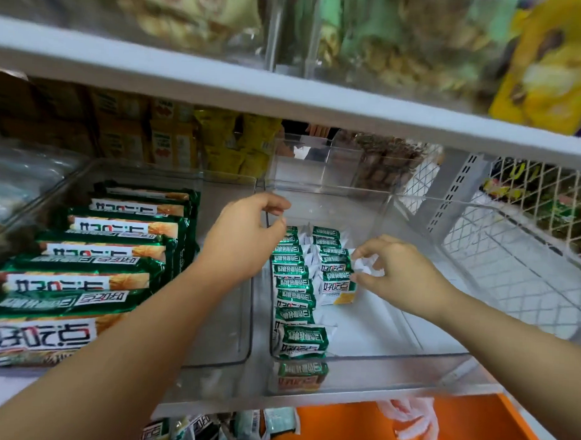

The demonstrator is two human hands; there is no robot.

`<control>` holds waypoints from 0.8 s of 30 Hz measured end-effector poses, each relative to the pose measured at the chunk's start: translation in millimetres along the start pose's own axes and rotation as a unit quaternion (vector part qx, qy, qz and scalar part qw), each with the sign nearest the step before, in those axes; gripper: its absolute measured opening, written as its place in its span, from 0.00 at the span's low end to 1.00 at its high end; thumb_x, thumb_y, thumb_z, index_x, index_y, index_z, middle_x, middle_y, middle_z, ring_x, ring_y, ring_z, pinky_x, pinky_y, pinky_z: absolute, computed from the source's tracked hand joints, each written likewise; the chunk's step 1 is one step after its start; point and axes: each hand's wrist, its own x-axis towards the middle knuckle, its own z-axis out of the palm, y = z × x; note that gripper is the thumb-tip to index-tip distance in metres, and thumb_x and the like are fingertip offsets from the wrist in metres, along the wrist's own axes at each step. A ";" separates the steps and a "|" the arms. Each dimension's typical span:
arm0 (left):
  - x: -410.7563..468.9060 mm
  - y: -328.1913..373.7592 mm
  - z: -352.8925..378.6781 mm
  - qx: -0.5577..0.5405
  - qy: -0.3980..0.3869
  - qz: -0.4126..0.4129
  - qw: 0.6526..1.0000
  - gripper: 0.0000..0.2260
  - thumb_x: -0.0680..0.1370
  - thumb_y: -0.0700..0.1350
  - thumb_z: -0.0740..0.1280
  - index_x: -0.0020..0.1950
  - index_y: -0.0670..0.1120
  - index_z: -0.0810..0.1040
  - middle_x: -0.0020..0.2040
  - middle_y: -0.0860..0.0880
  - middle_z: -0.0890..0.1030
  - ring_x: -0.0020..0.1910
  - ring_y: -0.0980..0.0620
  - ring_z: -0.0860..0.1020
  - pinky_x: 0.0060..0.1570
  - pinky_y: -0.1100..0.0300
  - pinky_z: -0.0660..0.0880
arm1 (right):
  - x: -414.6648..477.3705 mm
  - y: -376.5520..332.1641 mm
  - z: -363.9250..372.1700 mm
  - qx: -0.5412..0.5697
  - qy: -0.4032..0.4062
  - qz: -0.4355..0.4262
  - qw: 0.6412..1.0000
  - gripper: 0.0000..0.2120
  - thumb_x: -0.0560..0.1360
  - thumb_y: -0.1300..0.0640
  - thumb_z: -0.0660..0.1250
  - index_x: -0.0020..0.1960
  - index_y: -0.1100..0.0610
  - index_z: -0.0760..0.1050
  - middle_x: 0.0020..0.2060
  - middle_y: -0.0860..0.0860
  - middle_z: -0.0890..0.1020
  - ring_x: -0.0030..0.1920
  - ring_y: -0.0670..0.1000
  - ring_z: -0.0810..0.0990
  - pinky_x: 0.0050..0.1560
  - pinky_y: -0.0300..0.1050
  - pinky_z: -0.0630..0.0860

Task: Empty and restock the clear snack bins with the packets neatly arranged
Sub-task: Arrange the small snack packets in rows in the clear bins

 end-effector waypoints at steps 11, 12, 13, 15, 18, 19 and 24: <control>-120.7 44.4 -56.4 0.162 -0.065 0.155 0.972 0.08 0.78 0.42 0.65 0.55 0.50 0.80 0.48 0.58 0.76 0.51 0.57 0.75 0.53 0.60 0.71 | -117.7 -83.9 -8.1 0.117 0.018 -0.084 0.989 0.04 0.73 0.55 0.69 0.43 0.46 0.76 0.27 0.45 0.74 0.31 0.45 0.73 0.37 0.45 0.72; -137.1 39.9 -63.1 0.188 -0.081 0.163 0.965 0.08 0.78 0.42 0.64 0.54 0.50 0.81 0.48 0.57 0.77 0.50 0.56 0.76 0.52 0.59 0.70 | -126.3 -90.5 -1.1 0.113 0.007 -0.088 0.990 0.03 0.73 0.54 0.69 0.44 0.47 0.77 0.27 0.45 0.73 0.32 0.47 0.73 0.37 0.45 0.71; -153.0 33.6 -70.8 0.214 -0.092 0.174 0.957 0.08 0.77 0.43 0.64 0.52 0.50 0.81 0.48 0.56 0.79 0.50 0.55 0.77 0.50 0.57 0.71 | -134.1 -96.7 7.2 0.109 -0.005 -0.095 0.989 0.01 0.73 0.53 0.69 0.44 0.47 0.78 0.27 0.44 0.72 0.32 0.46 0.72 0.37 0.45 0.71; -181.3 13.2 -86.7 0.256 -0.126 0.198 0.938 0.09 0.75 0.44 0.63 0.50 0.50 0.82 0.46 0.54 0.82 0.46 0.52 0.79 0.47 0.53 0.74 | -147.1 -108.8 27.0 0.113 -0.039 -0.107 0.987 0.01 0.73 0.53 0.69 0.44 0.47 0.78 0.26 0.42 0.70 0.31 0.40 0.69 0.36 0.43 0.69; -214.7 -25.5 -103.2 0.299 -0.233 0.156 0.912 0.09 0.77 0.45 0.64 0.54 0.52 0.81 0.50 0.55 0.81 0.46 0.54 0.79 0.42 0.60 0.73 | -158.4 -123.9 65.5 0.119 -0.112 -0.105 0.981 0.03 0.74 0.53 0.69 0.47 0.51 0.79 0.27 0.41 0.70 0.30 0.38 0.69 0.34 0.38 0.67; -221.8 -40.0 -106.7 0.319 -0.279 0.112 0.899 0.10 0.79 0.47 0.63 0.58 0.54 0.79 0.53 0.56 0.79 0.48 0.56 0.77 0.44 0.62 0.72 | -159.5 -127.5 81.0 0.121 -0.140 -0.100 0.978 0.05 0.74 0.53 0.69 0.49 0.52 0.79 0.29 0.42 0.72 0.31 0.39 0.70 0.34 0.38 0.68; -241.7 -131.4 -110.7 0.345 -0.399 -0.069 0.846 0.17 0.80 0.53 0.62 0.69 0.57 0.69 0.67 0.54 0.72 0.61 0.53 0.74 0.58 0.53 0.74 | -151.9 -139.5 160.4 0.180 -0.241 -0.032 0.953 0.17 0.75 0.55 0.69 0.63 0.55 0.74 0.45 0.50 0.82 0.46 0.50 0.80 0.48 0.44 0.75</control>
